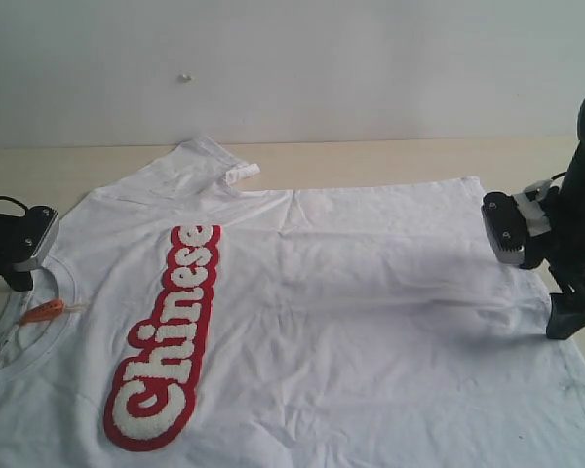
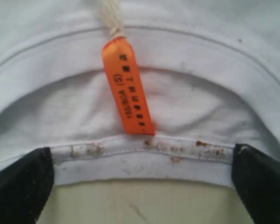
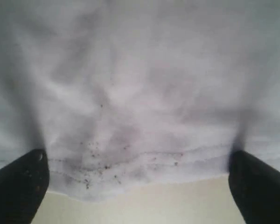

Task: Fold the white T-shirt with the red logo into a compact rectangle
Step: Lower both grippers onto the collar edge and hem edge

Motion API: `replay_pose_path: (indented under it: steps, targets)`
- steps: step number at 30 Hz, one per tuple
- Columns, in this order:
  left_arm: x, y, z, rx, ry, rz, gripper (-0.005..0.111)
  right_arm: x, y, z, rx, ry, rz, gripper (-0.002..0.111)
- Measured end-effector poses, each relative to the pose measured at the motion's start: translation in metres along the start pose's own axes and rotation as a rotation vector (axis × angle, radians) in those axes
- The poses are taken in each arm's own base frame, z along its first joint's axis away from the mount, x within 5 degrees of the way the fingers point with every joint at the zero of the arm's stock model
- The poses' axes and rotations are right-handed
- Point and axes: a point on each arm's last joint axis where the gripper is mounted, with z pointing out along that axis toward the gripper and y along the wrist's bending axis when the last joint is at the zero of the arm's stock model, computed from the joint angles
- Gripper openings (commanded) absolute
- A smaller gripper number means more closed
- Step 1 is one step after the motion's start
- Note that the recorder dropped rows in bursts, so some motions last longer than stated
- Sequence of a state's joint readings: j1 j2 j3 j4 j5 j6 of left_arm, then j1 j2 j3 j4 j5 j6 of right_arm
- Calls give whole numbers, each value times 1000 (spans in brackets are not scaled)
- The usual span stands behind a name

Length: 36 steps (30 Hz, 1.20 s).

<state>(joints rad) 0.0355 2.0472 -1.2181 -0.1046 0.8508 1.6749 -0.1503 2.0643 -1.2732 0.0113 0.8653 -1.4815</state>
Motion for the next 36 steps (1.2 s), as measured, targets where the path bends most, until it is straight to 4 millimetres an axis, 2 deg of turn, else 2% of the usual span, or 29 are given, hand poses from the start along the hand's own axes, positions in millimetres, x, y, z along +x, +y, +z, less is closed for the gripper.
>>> replay_pose_path:
  steps: [4, 8, 17, 36]
  targets:
    - [0, 0, 0, 0, 0, 0, 105, 0, -4, -13, 81, -7, -4, 105]
    - [0, 0, 0, 0, 0, 0, 105, -1, -6, -17, 116, -13, -4, 105]
    - [0, 0, 0, 0, -2, -1, 105, -1, -3, 3, 23, -8, -1, 105]
    - [-1, 0, 0, 2, -9, -8, 105, -1, -2, 6, -11, -7, -1, 105]
